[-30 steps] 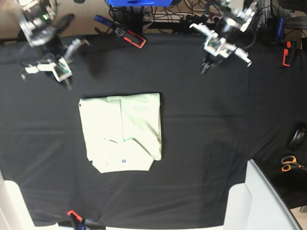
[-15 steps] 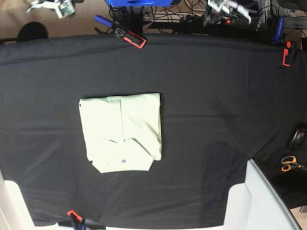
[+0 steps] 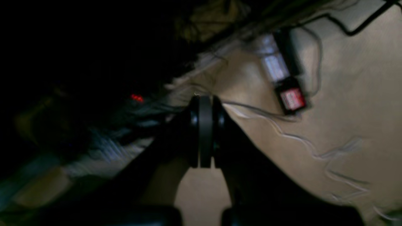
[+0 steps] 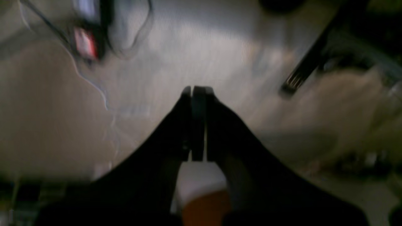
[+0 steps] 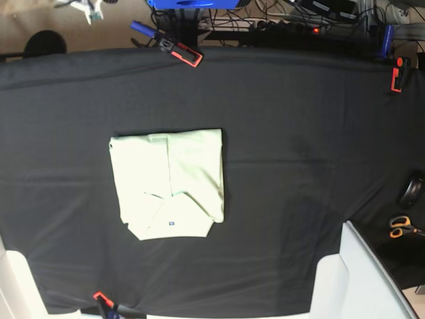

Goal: Fold the T-shirt properly

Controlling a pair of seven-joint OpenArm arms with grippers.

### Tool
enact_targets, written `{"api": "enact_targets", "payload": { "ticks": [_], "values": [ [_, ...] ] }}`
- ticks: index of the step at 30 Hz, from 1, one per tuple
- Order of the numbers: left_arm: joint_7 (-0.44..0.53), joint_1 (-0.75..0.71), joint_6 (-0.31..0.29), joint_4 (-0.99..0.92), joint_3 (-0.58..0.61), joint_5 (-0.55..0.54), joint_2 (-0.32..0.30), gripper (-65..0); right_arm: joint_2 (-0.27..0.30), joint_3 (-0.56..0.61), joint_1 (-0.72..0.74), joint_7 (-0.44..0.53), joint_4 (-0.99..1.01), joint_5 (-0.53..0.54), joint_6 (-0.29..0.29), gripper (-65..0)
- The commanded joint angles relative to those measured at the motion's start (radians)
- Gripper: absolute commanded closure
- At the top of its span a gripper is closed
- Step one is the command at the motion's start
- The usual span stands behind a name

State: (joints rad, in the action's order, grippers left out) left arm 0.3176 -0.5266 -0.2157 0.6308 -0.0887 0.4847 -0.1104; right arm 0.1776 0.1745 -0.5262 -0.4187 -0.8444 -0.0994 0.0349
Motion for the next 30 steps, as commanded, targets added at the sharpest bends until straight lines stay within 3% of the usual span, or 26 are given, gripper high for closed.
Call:
{"api": "enact_targets", "payload": {
  "ticks": [1, 3, 7, 10, 13, 30],
  "values": [
    [0.001, 0.02, 0.0, -0.059, 0.0, -0.004, -0.01, 0.0, 0.001, 0.001, 0.03, 0.04, 0.086, -0.001, -0.002, -0.6],
    [-0.011, 0.113, 0.0, -0.211, 0.005, 0.006, -0.01, 0.0, 0.001, 0.001, 0.111, 0.148, 0.288, -0.003, -0.002, -0.9],
    [-0.048, 0.326, 0.0, -0.527, 0.005, 0.004, -0.012, 0.0, 0.006, 0.003, 0.288, 0.492, 0.695, -0.006, -0.002, -1.0],
    [-0.05, 0.386, 0.0, -0.555, -0.003, -0.002, -0.012, 0.0, 0.01, 0.004, 0.352, 0.663, 0.813, -0.007, -0.002, -1.0],
    [-0.05, 0.408, 0.0, -0.553, -0.004, -0.002, -0.008, 0.0, 0.026, -0.005, 0.357, 0.708, 0.814, -0.004, -0.002, -1.0],
    [-0.045, 0.426, 0.0, -0.526, -0.004, -0.004, -0.004, 0.0, 0.03, 0.003, 0.326, 0.702, 0.825, -0.007, -0.002, -1.0]
  ]
}}
